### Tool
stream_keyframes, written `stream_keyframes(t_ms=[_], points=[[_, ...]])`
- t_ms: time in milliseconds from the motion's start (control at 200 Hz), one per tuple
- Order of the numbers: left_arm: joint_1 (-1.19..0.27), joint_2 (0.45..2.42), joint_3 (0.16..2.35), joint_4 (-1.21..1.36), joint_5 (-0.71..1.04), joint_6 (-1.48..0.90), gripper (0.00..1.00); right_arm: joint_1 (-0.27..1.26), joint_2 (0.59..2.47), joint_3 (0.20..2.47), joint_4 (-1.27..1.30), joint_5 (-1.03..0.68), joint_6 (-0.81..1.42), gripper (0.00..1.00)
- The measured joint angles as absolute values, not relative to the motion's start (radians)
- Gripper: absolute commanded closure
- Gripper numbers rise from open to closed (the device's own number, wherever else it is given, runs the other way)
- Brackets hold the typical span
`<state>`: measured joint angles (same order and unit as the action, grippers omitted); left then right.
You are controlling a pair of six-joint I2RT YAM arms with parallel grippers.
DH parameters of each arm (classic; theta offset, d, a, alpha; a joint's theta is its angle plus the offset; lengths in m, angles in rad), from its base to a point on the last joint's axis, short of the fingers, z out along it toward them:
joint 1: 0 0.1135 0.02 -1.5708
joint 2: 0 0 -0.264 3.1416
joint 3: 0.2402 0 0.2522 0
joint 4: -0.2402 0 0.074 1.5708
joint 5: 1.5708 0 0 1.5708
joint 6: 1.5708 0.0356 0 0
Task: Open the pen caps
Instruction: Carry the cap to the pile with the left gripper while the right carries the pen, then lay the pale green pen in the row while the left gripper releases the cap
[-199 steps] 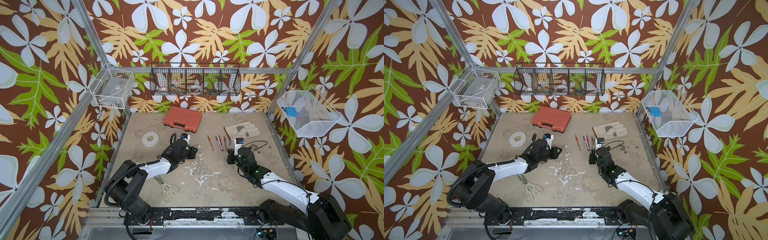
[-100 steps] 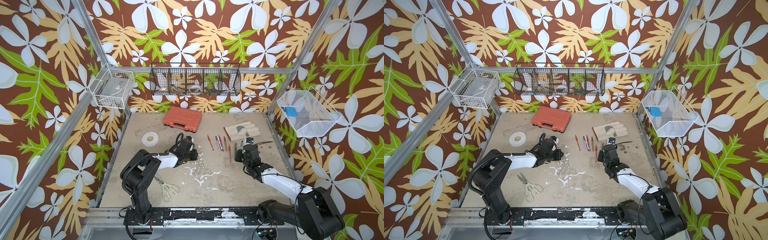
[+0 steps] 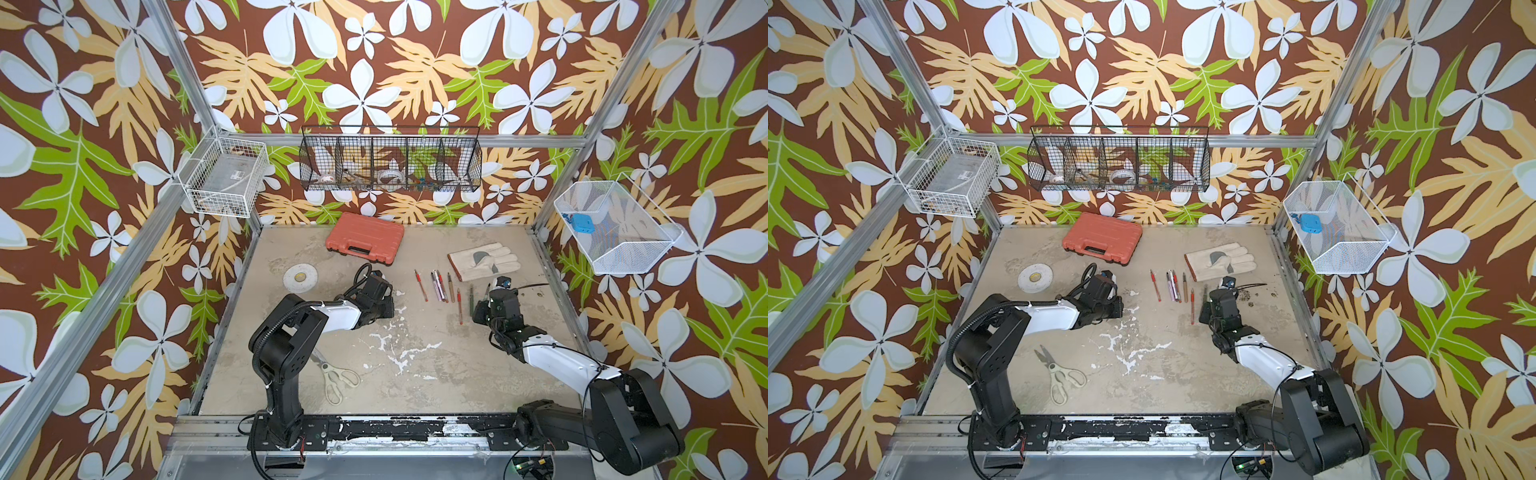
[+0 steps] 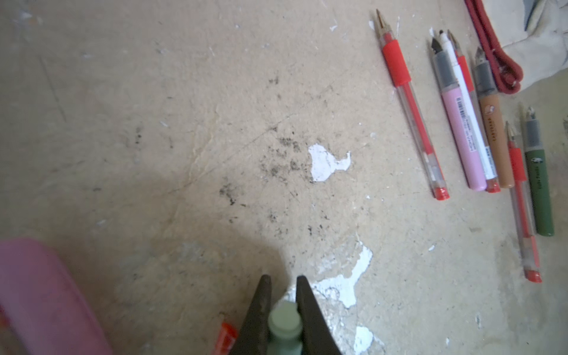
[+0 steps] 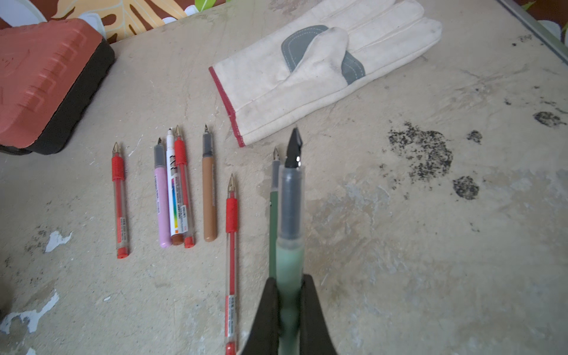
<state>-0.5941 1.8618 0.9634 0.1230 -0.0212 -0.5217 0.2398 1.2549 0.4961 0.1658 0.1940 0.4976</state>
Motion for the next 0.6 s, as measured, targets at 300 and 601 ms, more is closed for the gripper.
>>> stream_keyframes(t_ms=[300, 601], points=[[-0.591, 1.861, 0.991, 0.051, -0.100, -0.495, 0.87, 0.188, 1.371, 0.517, 0.174, 0.179, 0.515, 1.00], [-0.590, 1.832, 0.978, 0.015, -0.108, -0.487, 0.59, 0.175, 1.486, 0.563, 0.179, 0.127, 0.515, 0.99]])
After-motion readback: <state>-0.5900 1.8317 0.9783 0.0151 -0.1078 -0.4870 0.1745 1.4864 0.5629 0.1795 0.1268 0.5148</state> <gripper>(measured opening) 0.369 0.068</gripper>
